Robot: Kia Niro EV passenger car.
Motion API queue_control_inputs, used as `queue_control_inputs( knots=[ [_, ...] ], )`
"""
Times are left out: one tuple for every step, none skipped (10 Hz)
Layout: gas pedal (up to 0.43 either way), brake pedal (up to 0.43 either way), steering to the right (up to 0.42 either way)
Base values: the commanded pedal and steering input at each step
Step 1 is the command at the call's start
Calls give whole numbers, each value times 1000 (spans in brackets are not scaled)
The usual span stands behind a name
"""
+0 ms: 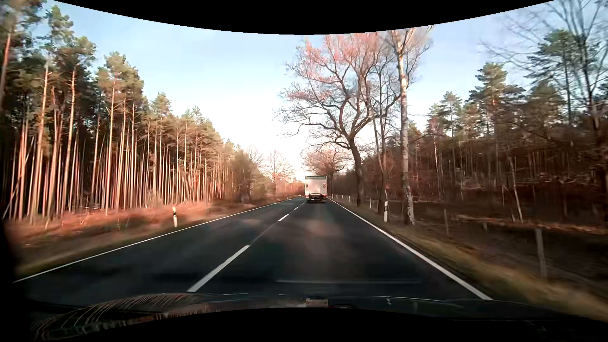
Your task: Follow the waypoints while adhering to traffic rules and regulations
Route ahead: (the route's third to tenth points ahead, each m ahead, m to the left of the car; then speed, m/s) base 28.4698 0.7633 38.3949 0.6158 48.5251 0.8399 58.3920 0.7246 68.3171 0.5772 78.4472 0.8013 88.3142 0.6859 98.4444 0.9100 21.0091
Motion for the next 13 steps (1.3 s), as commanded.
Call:
queue_control_inputs(
  knots=[
    [138, 0, 0],
    [130, 0, -1],
    [130, 0, -1],
    [118, 0, -1],
    [98, 0, -1],
    [98, 0, -1],
    [87, 0, -1],
    [79, 0, -1],
    [67, 0, -1],
    [47, 0, -1],
    [47, 0, -2],
    [28, 0, -2],
    [8, 0, -2]
  ],
)
